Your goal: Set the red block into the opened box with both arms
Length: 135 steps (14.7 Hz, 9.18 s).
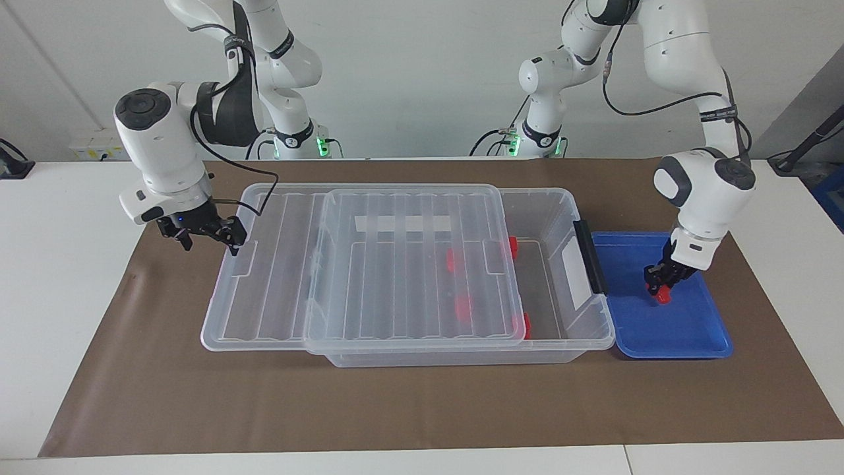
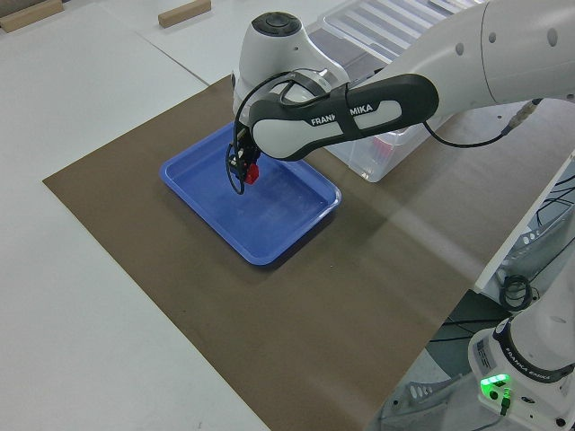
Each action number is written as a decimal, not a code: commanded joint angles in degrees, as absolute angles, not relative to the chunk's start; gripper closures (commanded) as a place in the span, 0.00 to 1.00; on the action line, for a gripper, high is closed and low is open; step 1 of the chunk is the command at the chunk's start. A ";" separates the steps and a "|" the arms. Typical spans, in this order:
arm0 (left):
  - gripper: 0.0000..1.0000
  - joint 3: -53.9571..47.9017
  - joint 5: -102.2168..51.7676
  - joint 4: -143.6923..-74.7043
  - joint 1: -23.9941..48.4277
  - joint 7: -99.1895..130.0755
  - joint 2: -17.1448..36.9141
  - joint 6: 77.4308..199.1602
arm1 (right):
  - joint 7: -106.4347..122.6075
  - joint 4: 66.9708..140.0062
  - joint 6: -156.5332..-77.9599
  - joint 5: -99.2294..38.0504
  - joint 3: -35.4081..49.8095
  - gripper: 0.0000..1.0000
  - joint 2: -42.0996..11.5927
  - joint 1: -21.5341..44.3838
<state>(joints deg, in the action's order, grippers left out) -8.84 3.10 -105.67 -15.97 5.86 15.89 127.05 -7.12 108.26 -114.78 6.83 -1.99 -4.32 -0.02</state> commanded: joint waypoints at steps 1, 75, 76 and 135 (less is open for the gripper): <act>1.00 -8.79 3.52 -95.92 -13.98 10.10 14.16 113.07 | -6.07 108.19 -113.56 8.35 -1.58 0.00 -3.69 -1.40; 0.00 -11.25 12.13 -88.42 0.71 38.84 8.00 95.82 | -3.08 93.08 -89.82 0.00 -0.97 0.00 2.64 -1.41; 0.00 -11.16 11.95 -88.33 -0.43 30.84 7.48 93.97 | -3.16 93.16 -89.82 0.00 -0.97 0.00 2.64 -1.41; 0.00 -9.68 3.69 -89.47 -5.55 3.25 0.35 91.76 | 23.99 103.80 -117.60 -8.52 -0.97 1.00 -8.52 -9.93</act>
<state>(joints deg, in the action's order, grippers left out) -11.67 4.37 -87.97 -7.46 3.60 1.51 90.61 22.32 103.61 -117.21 -6.36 -1.39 -8.71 -9.97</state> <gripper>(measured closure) 0.000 0.991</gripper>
